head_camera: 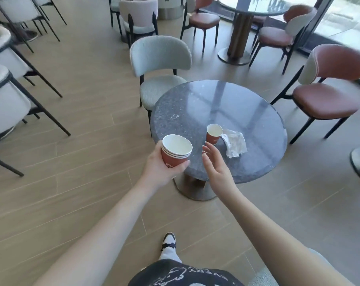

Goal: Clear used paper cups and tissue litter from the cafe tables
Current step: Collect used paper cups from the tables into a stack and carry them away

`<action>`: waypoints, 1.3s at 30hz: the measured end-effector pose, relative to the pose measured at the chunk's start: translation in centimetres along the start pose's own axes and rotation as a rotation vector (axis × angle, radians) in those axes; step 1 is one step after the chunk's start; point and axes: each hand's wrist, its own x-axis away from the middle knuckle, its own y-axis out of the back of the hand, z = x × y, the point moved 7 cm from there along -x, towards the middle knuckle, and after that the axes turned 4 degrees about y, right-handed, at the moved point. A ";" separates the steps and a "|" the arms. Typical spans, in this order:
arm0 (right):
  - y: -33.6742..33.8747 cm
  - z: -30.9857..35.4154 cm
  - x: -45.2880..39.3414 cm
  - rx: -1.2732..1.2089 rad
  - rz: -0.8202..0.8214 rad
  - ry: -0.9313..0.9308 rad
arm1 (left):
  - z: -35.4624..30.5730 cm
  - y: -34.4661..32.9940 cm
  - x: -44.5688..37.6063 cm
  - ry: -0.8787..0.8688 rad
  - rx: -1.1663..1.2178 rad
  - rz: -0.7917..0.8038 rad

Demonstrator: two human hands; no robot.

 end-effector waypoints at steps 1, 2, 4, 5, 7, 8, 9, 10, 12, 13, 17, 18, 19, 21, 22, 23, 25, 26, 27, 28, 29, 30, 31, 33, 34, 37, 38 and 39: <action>-0.2 -0.4 -1.3 0.021 -0.021 -0.011 | -0.2 0.2 -1.6 -0.008 -0.001 0.015; -0.3 -0.8 -2.6 0.035 -0.041 -0.030 | -0.3 0.4 -3.2 -0.016 -0.007 0.032; -0.3 -1.3 -4.7 0.061 -0.079 -0.062 | -0.6 0.5 -5.9 -0.027 -0.029 0.053; -0.2 -1.5 -5.6 0.080 -0.094 -0.070 | -0.8 0.5 -7.1 -0.026 -0.037 0.064; 0.2 -2.1 -7.4 0.123 -0.116 -0.088 | -0.8 0.1 -9.1 -0.016 -0.059 0.096; 0.5 -2.4 -8.2 0.145 -0.124 -0.094 | -0.8 -0.2 -9.9 -0.017 -0.066 0.114; 0.9 -2.7 -9.0 0.170 -0.129 -0.103 | -0.7 -0.5 -10.6 -0.020 -0.065 0.129; 1.3 -3.1 -9.8 0.199 -0.132 -0.115 | -0.7 -0.8 -11.2 -0.021 -0.065 0.143; 2.3 -4.1 -11.2 0.273 -0.129 -0.144 | -0.5 -1.5 -12.2 -0.020 -0.078 0.167; 2.8 -4.4 -11.8 0.323 -0.126 -0.156 | -0.4 -1.8 -12.5 -0.019 -0.086 0.174; 4.3 -6.4 -14.4 0.507 -0.099 -0.207 | 0.1 -2.5 -13.7 -0.010 -0.105 0.188; 4.5 -7.1 -15.0 0.542 -0.085 -0.229 | 0.2 -2.6 -13.8 -0.006 -0.110 0.194; 4.7 -7.8 -15.6 0.579 -0.067 -0.251 | 0.3 -2.6 -13.9 0.000 -0.116 0.200; 4.9 -8.9 -16.9 0.649 -0.020 -0.277 | 0.4 -2.6 -14.0 0.006 -0.123 0.203; 4.8 -9.3 -17.6 0.698 0.019 -0.274 | 0.5 -2.5 -14.1 0.010 -0.126 0.197; 4.7 -9.7 -18.2 0.769 0.070 -0.257 | 0.5 -2.5 -14.3 0.013 -0.127 0.190; 4.7 -10.3 -19.6 0.937 0.173 -0.205 | 0.5 -2.7 -14.5 0.024 -0.132 0.185; 4.7 -10.5 -20.2 0.998 0.208 -0.187 | 0.6 -2.8 -14.6 0.030 -0.135 0.184; 4.7 -10.7 -20.8 1.049 0.232 -0.172 | 0.6 -2.8 -14.7 0.032 -0.138 0.180; 4.6 -10.8 -21.4 1.096 0.251 -0.158 | 0.5 -2.9 -14.8 0.034 -0.141 0.173; 4.5 -11.0 -22.1 1.139 0.271 -0.151 | 0.5 -2.9 -14.9 0.036 -0.143 0.165; 4.4 -11.2 -22.7 1.174 0.294 -0.157 | 0.5 -2.9 -15.1 0.038 -0.143 0.159; 4.4 -11.5 -23.3 1.196 0.317 -0.179 | 0.5 -3.0 -15.2 0.040 -0.139 0.155; 4.6 -12.3 -24.1 1.225 0.355 -0.237 | 0.5 -3.0 -15.4 0.040 -0.130 0.144; 4.7 -12.7 -24.4 1.248 0.376 -0.254 | 0.4 -2.9 -15.6 0.036 -0.130 0.137; 4.9 -13.6 -24.8 1.326 0.445 -0.237 | 0.5 -2.8 -15.8 0.038 -0.134 0.123; 4.8 -13.9 -24.7 1.336 0.459 -0.219 | 0.5 -2.9 -15.9 0.044 -0.135 0.117; 4.8 -14.1 -24.6 1.338 0.468 -0.202 | 0.6 -2.9 -15.9 0.049 -0.138 0.109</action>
